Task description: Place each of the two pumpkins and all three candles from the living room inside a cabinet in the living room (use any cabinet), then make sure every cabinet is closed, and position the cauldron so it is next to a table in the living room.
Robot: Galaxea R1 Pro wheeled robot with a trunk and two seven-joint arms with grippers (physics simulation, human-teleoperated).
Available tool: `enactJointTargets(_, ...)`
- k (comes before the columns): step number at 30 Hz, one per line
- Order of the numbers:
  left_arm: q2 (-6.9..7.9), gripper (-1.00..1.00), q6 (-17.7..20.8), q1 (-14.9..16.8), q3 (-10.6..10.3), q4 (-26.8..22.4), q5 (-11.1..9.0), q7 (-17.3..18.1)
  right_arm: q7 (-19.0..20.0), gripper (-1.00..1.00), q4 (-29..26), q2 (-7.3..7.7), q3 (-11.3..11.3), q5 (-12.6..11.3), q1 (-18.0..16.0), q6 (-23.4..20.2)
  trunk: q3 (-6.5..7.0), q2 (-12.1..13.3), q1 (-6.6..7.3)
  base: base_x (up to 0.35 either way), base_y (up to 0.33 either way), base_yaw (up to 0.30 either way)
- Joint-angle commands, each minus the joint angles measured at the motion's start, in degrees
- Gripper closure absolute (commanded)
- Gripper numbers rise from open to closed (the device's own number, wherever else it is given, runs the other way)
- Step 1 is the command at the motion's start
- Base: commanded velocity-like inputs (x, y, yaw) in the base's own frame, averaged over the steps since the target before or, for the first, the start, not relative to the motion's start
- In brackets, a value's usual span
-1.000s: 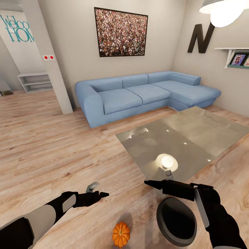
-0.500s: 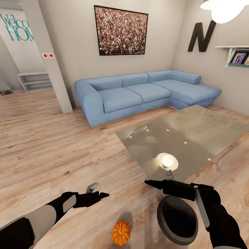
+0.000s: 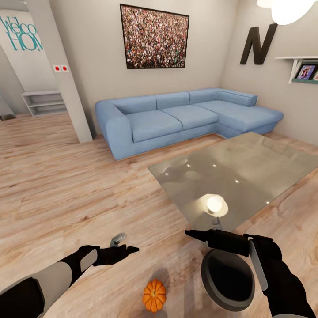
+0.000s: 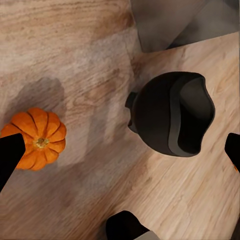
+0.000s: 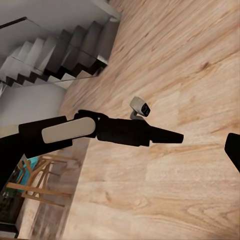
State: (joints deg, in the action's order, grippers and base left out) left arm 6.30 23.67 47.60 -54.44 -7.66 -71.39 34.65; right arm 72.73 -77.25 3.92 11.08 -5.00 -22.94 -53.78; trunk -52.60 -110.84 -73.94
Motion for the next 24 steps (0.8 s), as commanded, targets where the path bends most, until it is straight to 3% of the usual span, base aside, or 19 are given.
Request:
enactJointTargets(1, -0.02, -1.00, -0.1, 0.0, 0.0, 0.2, 0.0, 0.0, 0.0, -1.00, 0.0, -0.01, 0.0, 0.0, 0.0, 0.0, -0.18, -0.4, -0.23, 0.000, 0.000, 0.000)
enactJointTargets(24, -0.24, -1.00, -1.0, -0.1, 0.0, 1.2, -0.1, 0.0, -0.1, -1.00, 0.1, -0.12, 0.0, 0.0, 0.0, 0.0, -4.31, -9.6, -5.28, 0.000, 0.000, 0.000)
